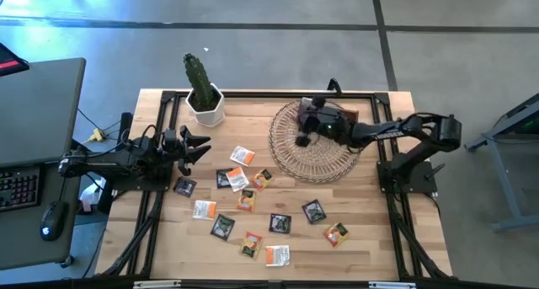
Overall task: Pick & Place Tea
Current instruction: Put the orange tea bag into the left section of the wooden organizer
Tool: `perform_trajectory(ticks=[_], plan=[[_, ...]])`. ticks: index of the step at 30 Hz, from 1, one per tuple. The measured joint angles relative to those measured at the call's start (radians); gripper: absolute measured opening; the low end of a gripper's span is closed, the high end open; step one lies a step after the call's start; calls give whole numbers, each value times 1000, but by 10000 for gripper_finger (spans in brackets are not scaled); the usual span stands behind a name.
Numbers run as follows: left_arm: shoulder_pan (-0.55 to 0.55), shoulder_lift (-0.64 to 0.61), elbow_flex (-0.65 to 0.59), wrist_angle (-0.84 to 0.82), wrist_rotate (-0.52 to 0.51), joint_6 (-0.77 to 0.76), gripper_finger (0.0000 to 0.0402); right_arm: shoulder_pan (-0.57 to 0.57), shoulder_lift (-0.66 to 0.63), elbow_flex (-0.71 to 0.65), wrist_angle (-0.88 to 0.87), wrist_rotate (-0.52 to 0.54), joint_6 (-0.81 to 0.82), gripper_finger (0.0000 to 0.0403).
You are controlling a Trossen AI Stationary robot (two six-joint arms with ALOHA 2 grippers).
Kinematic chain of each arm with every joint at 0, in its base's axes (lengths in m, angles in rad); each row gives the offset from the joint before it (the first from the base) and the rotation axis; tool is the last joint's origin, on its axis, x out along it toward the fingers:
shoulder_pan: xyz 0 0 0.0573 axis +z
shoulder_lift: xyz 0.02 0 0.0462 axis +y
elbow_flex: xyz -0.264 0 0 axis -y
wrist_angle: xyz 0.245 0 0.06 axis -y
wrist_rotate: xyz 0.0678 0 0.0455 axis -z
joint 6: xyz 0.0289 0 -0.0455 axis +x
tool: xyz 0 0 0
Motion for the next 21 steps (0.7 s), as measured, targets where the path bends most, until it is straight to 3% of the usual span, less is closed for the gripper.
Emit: perform_trajectory(ticks=[4, 9, 12, 21], plan=[[0, 0, 0, 0, -20, 0, 168, 94, 13, 0, 74, -151, 25, 115], [0, 0, 0, 0, -50, -2, 168, 191, 74, 78, 40, -231, 21, 115], [0, 0, 0, 5, -50, -3, 168, 224, 136, 193, -54, -277, -6, 115], [0, 0, 0, 28, -52, -3, 168, 198, 426, 615, -435, -272, -47, 115]])
